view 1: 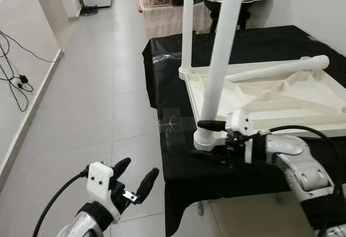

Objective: Building children table

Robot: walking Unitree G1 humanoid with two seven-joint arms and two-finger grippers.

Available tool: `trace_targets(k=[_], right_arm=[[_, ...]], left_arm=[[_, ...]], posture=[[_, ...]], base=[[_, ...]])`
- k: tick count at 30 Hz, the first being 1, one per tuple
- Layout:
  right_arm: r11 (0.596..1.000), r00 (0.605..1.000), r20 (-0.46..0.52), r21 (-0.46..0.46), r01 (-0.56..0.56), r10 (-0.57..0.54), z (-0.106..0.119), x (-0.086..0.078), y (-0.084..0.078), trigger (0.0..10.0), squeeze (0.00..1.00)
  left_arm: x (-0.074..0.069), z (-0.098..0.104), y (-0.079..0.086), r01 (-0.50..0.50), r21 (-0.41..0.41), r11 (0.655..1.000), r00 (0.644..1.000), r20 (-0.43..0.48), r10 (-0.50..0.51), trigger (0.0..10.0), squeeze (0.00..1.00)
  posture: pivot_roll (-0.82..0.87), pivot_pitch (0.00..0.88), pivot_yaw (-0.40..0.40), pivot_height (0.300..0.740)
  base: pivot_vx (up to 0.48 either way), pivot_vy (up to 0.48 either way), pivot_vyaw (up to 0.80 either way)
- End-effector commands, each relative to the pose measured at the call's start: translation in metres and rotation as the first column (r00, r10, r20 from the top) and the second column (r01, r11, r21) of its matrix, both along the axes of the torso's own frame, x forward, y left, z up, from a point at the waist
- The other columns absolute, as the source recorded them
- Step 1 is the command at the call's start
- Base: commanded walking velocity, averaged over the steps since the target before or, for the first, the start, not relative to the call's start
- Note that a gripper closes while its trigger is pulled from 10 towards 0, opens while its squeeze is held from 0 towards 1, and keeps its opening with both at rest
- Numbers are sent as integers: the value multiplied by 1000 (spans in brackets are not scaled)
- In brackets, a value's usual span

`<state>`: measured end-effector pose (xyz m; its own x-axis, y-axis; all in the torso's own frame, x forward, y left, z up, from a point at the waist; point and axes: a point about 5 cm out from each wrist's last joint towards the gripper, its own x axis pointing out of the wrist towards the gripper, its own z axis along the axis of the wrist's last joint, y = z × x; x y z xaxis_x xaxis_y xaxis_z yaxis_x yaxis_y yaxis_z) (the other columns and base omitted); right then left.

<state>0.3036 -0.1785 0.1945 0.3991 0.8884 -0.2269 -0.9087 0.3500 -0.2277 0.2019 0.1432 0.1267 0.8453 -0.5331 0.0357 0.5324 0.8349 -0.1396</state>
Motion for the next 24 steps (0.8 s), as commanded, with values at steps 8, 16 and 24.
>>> trace_targets(k=[8,16,24], right_arm=[[997,997,-63,-56,-45,41,7,10,-19,10000,0],[987,996,-62,-150,60,-70,16,30,-40,10000,0],[979,993,-70,-184,86,-100,24,36,-48,10000,0]], left_arm=[[-10,4,-6,103,29,994,994,36,-104,10000,0],[-17,4,-7,117,39,992,992,37,-119,10000,0],[-20,4,-7,123,43,992,992,36,-124,10000,0]], posture=[[-10,156,-10,740],[3,169,-12,740],[11,177,-13,740]], base=[[0,0,0],[0,0,0],[0,0,0]])
